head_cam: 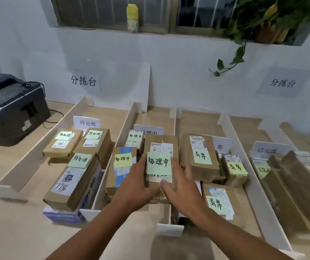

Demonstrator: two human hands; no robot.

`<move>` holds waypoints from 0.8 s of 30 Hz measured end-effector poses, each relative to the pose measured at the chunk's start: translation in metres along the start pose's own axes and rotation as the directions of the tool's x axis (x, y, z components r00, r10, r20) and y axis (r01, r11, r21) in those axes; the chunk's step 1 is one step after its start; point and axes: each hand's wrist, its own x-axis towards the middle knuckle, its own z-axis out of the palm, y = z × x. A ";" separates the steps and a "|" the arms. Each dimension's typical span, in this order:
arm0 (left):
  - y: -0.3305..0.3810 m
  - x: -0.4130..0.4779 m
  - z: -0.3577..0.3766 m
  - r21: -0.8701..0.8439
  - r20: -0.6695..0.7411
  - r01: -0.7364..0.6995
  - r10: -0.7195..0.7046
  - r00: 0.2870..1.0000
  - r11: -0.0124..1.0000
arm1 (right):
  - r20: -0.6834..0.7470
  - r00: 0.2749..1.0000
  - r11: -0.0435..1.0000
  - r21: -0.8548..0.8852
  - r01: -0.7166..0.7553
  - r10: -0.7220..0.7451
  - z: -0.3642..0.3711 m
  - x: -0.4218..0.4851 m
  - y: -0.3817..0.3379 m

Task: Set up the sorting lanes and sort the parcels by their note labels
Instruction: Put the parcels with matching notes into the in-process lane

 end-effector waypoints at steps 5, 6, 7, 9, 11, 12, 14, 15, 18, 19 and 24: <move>-0.024 0.057 -0.014 0.041 0.057 -0.016 0.014 0.998 0.999 | -0.018 0.998 0.998 0.000 -0.065 0.065 0.016 0.048 0.005; -0.027 0.068 -0.015 0.039 0.066 -0.020 0.017 0.998 0.999 | -0.022 0.997 0.997 -0.005 -0.072 0.072 0.019 0.058 0.009; -0.033 0.082 -0.014 0.039 0.074 -0.023 0.020 0.997 0.999 | -0.023 0.996 0.997 -0.013 -0.083 0.082 0.023 0.071 0.014; -0.042 0.107 -0.010 0.033 0.079 -0.022 0.020 0.997 0.999 | -0.014 0.994 0.994 -0.027 -0.110 0.110 0.029 0.095 0.026; -0.047 0.126 -0.006 0.026 0.074 -0.009 0.007 0.997 1.000 | -0.019 0.992 0.992 -0.040 -0.123 0.122 0.034 0.114 0.037; -0.051 0.137 -0.003 0.022 0.077 0.004 -0.006 0.997 1.000 | -0.016 0.992 0.991 -0.043 -0.127 0.127 0.037 0.124 0.043; -0.058 0.158 0.003 0.011 0.106 0.039 -0.040 0.994 0.999 | -0.004 0.989 0.988 -0.044 -0.146 0.146 0.042 0.143 0.057; -0.062 0.168 0.007 0.012 0.123 0.057 -0.058 0.991 0.998 | 0.003 0.987 0.986 -0.049 -0.162 0.162 0.044 0.151 0.064; -0.076 0.194 0.016 0.054 0.155 0.101 -0.108 0.982 0.993 | 0.034 0.980 0.979 -0.063 -0.194 0.196 0.054 0.169 0.081; -0.080 0.201 0.019 0.074 0.164 0.111 -0.122 0.979 0.991 | 0.045 0.978 0.977 -0.067 -0.201 0.205 0.059 0.173 0.086; -0.104 0.225 0.032 0.112 0.180 0.180 -0.198 0.964 0.977 | 0.080 0.972 0.973 -0.076 -0.216 0.222 0.073 0.197 0.105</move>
